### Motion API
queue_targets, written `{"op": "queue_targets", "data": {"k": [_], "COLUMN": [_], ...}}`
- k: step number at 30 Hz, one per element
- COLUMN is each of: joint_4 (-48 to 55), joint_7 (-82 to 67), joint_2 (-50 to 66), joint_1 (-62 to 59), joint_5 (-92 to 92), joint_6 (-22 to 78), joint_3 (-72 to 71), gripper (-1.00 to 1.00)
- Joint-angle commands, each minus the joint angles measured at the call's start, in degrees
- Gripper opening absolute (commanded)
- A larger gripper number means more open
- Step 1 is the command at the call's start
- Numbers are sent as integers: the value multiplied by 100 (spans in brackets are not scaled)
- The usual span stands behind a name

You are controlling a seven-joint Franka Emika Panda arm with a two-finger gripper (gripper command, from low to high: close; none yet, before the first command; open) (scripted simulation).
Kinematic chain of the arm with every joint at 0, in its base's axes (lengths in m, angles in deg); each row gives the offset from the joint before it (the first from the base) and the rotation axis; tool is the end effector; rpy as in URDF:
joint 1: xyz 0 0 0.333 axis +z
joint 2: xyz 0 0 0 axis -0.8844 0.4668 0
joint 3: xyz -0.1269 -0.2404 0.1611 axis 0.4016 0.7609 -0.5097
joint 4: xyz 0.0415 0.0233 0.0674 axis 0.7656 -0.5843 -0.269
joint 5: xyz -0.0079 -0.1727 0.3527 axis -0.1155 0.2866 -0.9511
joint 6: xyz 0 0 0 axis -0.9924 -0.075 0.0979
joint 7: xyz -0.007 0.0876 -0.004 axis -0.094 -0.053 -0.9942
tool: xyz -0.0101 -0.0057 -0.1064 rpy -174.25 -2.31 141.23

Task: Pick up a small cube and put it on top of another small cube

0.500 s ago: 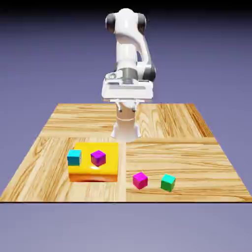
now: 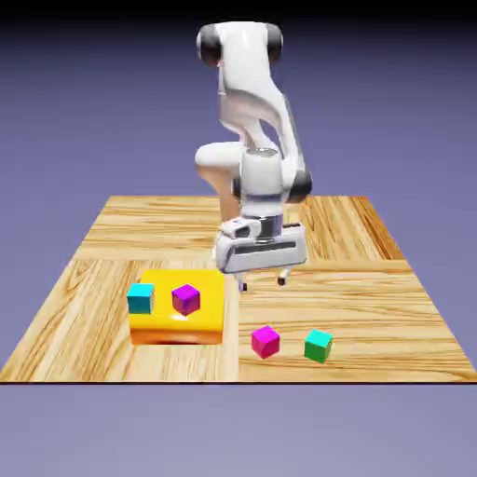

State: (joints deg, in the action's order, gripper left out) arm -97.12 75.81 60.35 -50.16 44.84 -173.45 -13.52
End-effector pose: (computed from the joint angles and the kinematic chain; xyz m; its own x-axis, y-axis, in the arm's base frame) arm 0.4617 0.0607 0.2738 0.9377 -0.3282 0.1138 -0.3268 -0.9446 -0.0311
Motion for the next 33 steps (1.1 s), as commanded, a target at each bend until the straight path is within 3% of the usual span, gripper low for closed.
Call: {"op": "queue_targets", "data": {"k": [1, 8, 14, 15, 21, 33], "joint_4": [92, 567, 624, 624, 567, 1252], "joint_7": [-84, -515, -548, -548, -515, -3413], "joint_2": [208, 1280, 2323, 2323, 1286, 1064], "joint_1": [71, 432, 340, 340, 431, 2372], "joint_5": [17, 105, 39, 39, 105, 547], "joint_6": [125, 773, -214, -214, 767, 1388], "joint_3": [29, 179, 112, 112, 178, 588], "gripper": [0, 0, 0, -100, -100, -100]}}
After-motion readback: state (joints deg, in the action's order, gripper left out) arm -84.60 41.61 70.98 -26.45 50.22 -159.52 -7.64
